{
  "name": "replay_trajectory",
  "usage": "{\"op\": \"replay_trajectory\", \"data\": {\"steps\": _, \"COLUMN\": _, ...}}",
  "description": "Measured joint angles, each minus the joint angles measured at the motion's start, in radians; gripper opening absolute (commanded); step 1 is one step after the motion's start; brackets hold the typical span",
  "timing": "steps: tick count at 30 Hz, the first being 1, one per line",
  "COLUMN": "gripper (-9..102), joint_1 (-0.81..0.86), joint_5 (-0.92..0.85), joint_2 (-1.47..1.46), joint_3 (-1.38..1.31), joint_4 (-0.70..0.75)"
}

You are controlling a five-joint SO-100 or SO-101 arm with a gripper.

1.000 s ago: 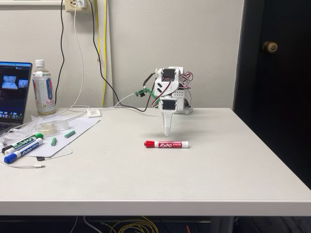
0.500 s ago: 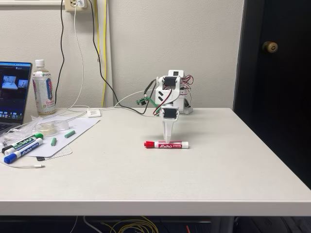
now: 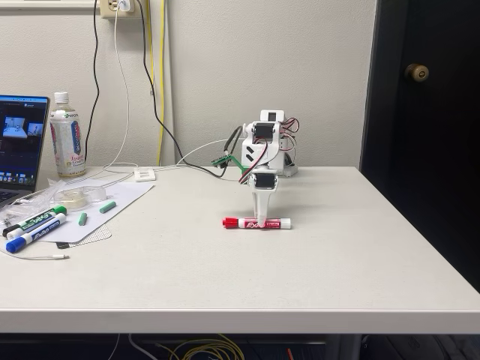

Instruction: Pick up the red marker.

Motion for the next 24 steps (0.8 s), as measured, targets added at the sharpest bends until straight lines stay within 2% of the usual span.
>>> {"op": "replay_trajectory", "data": {"steps": 5, "gripper": 11, "joint_1": 0.002, "joint_5": 0.015, "joint_2": -0.006, "joint_3": -0.006, "joint_4": 0.008}}
{"op": "replay_trajectory", "data": {"steps": 11, "gripper": 1, "joint_1": 0.002, "joint_5": 0.018, "joint_2": -0.006, "joint_3": -0.011, "joint_4": 0.008}}
{"op": "replay_trajectory", "data": {"steps": 24, "gripper": 0, "joint_1": 0.002, "joint_5": 0.021, "joint_2": -0.011, "joint_3": -0.021, "joint_4": 0.011}}
